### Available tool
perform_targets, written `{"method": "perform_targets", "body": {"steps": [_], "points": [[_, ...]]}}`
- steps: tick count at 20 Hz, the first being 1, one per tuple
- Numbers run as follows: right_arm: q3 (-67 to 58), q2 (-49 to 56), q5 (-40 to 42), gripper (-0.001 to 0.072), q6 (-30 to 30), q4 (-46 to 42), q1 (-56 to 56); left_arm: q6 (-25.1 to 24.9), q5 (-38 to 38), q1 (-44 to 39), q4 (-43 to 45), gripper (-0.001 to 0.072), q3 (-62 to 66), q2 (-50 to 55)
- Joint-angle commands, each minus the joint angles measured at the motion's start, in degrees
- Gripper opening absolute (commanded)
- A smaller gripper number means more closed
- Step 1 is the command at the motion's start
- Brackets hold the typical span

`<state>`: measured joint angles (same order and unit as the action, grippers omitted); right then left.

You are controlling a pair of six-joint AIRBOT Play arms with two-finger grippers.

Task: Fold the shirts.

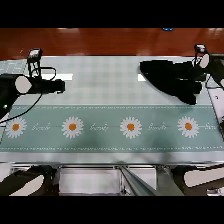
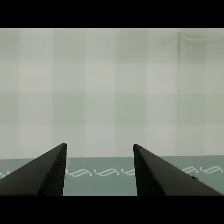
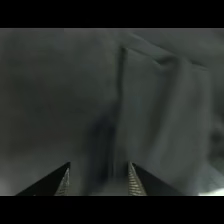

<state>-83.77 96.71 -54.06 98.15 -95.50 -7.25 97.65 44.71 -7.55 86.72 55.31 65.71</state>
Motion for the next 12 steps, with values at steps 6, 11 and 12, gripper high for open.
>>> {"method": "perform_targets", "body": {"steps": [6, 11, 12], "points": [[-5.68, 10.38, -2.32, 0.0019, -4.35, 10.67, -0.74, 1.68, -5.16, 0.02, -4.33, 0.0507, -0.92, 0.81], [-5.68, 0.37, -3.21, 0.0025, -6.58, 11.15, -0.68, 0.61, 1.44, 5.20, -4.00, 0.0506, 0.35, -2.58], [-5.68, -3.19, -3.30, 0.0024, -7.10, 11.17, -0.68, 0.61, 2.82, 7.63, -4.00, 0.0507, 0.33, -4.90]]}}
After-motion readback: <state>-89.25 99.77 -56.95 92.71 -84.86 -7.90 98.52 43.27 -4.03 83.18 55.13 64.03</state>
